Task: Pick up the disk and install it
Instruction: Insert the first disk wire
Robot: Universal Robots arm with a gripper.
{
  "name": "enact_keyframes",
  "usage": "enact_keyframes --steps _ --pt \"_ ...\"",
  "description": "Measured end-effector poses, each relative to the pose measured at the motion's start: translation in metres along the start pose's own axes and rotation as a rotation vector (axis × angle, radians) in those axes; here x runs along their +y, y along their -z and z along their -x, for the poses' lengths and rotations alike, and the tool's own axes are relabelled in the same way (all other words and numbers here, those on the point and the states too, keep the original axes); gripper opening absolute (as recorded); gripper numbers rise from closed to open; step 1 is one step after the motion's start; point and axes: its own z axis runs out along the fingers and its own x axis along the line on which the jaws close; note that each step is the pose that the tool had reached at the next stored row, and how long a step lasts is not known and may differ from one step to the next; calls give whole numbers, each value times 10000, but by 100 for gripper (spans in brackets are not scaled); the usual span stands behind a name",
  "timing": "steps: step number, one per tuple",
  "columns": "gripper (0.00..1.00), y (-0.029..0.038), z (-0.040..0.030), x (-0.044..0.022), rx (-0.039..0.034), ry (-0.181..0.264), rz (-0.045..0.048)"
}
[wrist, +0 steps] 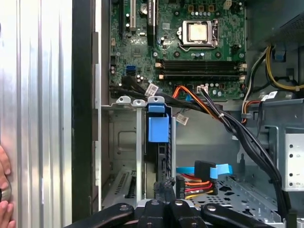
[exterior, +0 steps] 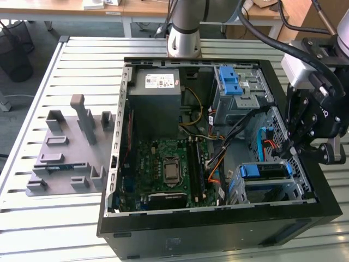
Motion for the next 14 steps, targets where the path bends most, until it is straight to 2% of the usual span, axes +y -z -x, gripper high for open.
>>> enact_keyframes --steps 9,10,14 --pt "11 -3 42 1 0 -4 -1" --pt "17 -6 51 1 -1 -8 -5" --pt "19 -29 80 6 -3 -25 -57"
